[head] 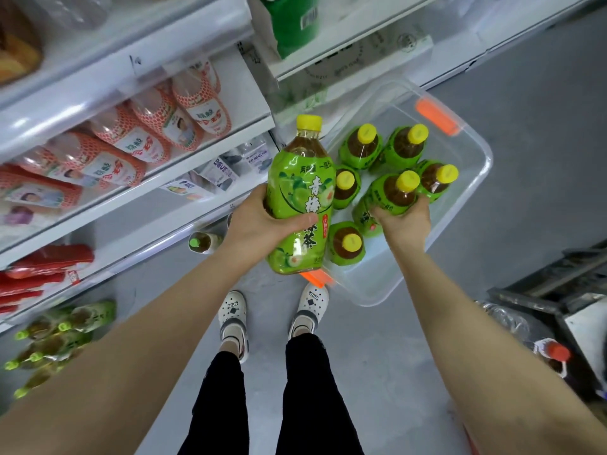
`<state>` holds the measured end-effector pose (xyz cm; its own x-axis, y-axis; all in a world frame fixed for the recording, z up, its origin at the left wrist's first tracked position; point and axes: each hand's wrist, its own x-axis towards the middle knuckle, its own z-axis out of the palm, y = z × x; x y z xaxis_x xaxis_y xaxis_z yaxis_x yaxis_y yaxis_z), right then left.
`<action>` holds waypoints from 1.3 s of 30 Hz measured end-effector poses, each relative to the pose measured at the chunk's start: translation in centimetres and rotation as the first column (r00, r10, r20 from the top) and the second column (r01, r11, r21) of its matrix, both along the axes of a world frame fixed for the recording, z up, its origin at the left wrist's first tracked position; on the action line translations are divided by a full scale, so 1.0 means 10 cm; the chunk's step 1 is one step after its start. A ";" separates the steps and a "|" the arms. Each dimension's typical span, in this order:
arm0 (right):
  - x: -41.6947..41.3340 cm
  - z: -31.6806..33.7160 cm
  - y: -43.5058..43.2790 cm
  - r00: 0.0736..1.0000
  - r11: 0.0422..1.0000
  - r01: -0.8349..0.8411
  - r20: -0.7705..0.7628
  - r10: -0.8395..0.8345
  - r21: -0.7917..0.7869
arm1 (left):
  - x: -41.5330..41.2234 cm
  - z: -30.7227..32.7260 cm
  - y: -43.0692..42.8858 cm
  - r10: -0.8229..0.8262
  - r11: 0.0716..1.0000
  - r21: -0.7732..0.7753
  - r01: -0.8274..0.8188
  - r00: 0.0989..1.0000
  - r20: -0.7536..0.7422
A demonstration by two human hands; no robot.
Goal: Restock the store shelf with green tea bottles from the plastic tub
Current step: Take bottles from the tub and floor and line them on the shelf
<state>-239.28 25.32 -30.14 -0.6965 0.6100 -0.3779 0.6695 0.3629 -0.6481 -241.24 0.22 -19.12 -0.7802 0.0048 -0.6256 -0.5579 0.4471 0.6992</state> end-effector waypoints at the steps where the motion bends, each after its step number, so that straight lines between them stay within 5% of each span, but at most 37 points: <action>1: 0.06 0.11 -0.01 0.999 1.000 -0.011 -0.049 0.011 -0.002 | 0.04 0.05 0.00 0.011 1.000 0.012 -0.011 1.000 -0.003; 8: 0.32 1.15 -0.16 0.906 0.966 -0.245 -0.334 0.258 0.081 | 0.34 0.57 -0.20 0.073 0.993 0.103 -0.064 0.993 -0.091; 21: 0.85 2.70 -1.66 0.673 0.822 -0.557 -0.514 0.532 0.123 | 1.47 1.56 -1.60 0.335 0.931 0.238 -0.275 0.903 -0.268; 28: 1.50 3.23 -3.05 0.451 0.636 -0.744 -0.551 0.703 0.203 | 2.52 2.10 -2.85 0.509 0.859 0.292 -0.420 0.758 -0.407; 39: 2.31 4.29 -5.08 0.153 0.394 -0.896 -0.691 0.706 0.205 | 4.02 3.07 -4.56 0.674 0.720 0.362 -0.592 0.472 -0.569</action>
